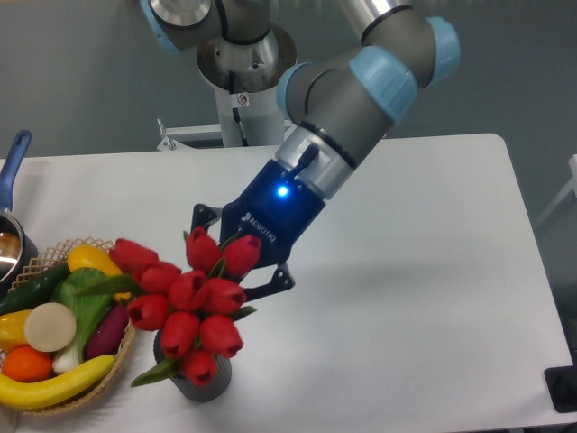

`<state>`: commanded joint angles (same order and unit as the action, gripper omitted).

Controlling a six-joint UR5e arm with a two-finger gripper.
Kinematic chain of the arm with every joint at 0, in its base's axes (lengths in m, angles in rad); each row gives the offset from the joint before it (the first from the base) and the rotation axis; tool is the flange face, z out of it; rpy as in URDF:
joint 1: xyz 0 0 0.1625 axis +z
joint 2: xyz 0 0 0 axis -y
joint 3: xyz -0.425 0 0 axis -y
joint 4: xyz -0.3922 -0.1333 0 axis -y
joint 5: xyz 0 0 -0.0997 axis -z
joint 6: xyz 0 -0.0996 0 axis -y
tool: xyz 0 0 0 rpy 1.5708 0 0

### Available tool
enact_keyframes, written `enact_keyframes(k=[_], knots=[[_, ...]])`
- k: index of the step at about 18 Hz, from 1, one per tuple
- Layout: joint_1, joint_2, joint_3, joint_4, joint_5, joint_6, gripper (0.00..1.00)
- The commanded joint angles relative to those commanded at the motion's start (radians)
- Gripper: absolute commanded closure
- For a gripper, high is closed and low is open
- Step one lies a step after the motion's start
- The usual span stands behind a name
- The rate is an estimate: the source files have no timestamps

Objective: Pick up the flowers from the vase
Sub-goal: 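Pull the tulip bunch out of the vase and carry it away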

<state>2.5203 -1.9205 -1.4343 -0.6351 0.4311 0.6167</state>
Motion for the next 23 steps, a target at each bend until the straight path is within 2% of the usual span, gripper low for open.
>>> enact_keyframes(k=[8,14,18,21,23], knots=[[0.075,0.000,0.009,0.000,0.000,0.034,1.00],[0.202,-0.005,-0.003,-0.006,0.015,0.158,1.00],[0.273,-0.008,-0.015,-0.006,0.162,0.224,1.00],[0.317,-0.009,-0.043,-0.008,0.190,0.254,1.00],[0.330,-0.008,-0.069,-0.009,0.269,0.314,1.00]])
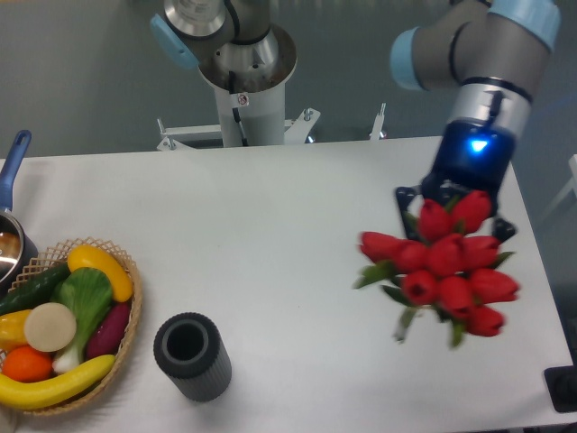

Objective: Pick up the flowers from the vase
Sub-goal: 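Pull the tulip bunch out of the vase and carry it away, then hold the tulip bunch raised above the table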

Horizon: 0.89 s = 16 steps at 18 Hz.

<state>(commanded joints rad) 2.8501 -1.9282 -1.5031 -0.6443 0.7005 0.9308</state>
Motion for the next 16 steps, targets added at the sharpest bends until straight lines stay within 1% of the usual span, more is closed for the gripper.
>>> enact_keyframes(k=[3,6,8,10,11,13,14,15,16], knots=[[0.003,0.002,-0.031,-0.002,0.178,0.072,1.00],[0.002,-0.003,-0.045,-0.011,0.315,0.074,1.00],[0.000,-0.002,-0.069,-0.023,0.404,0.074,1.00],[-0.001,-0.003,-0.091,-0.028,0.473,0.074,1.00],[-0.001,-0.005,-0.091,-0.029,0.503,0.074,1.00],[-0.006,-0.011,-0.091,-0.037,0.569,0.074,1.00],[-0.012,-0.023,-0.091,-0.038,0.602,0.074,1.00],[-0.023,-0.032,-0.082,-0.040,0.622,0.079,1.00],[-0.029,-0.041,-0.069,-0.055,0.637,0.085,1.00]])
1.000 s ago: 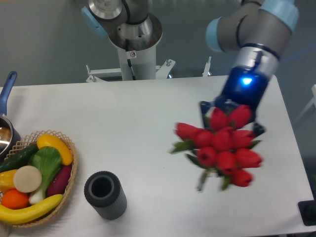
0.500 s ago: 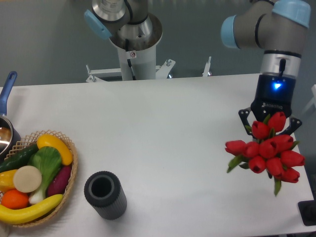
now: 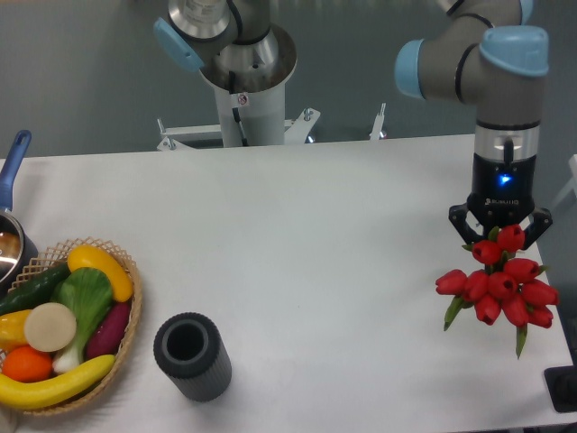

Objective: Pick up the flowers from the vase
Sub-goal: 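Hold the tulip bunch raised above the table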

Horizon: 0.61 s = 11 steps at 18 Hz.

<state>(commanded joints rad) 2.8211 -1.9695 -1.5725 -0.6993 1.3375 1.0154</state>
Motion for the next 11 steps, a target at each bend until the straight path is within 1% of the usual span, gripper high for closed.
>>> enact_keyframes(k=[2,4,6,9,11], knots=[[-0.012,-0.009,0.031,-0.069,0.046,0.012,1.00],[-0.031,-0.015,0.054,-0.123,0.071,0.021,1.00],[-0.034,-0.025,0.069,-0.150,0.097,0.035,1.00],[-0.066,-0.040,0.101,-0.202,0.161,0.035,1.00],[-0.068,-0.040,0.123,-0.287,0.164,0.035,1.00]])
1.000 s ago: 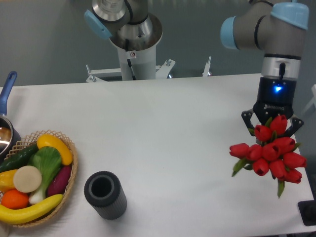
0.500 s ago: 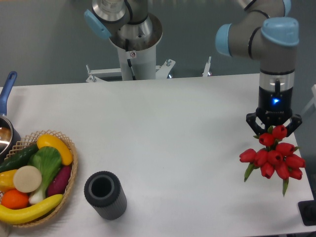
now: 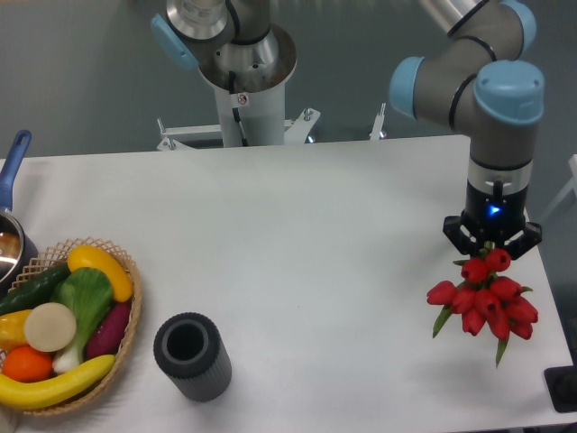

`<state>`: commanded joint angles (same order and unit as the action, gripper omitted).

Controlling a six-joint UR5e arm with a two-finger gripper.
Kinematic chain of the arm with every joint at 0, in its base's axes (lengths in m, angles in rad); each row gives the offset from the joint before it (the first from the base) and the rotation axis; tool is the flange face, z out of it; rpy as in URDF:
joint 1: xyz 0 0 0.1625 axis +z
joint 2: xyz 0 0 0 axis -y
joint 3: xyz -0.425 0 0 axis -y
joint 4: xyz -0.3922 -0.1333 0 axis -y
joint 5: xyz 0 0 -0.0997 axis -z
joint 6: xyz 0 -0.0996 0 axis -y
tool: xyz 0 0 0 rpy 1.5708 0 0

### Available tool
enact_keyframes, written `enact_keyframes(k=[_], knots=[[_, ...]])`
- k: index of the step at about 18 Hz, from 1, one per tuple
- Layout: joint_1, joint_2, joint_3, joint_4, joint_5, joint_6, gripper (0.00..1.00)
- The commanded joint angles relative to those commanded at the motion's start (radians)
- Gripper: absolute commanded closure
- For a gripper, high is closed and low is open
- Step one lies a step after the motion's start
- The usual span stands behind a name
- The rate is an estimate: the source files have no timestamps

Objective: Pick up the flowers from the vase
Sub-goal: 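Hold the tulip bunch raised above the table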

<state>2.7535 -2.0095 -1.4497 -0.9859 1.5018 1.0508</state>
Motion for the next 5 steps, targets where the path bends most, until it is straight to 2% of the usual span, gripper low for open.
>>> enact_keyframes(k=[2,5], knots=[[0.000,0.000,0.017,-0.077,0.021,0.003,1.00],[0.000,-0.003,0.015,-0.092,0.037,0.014,1.00]])
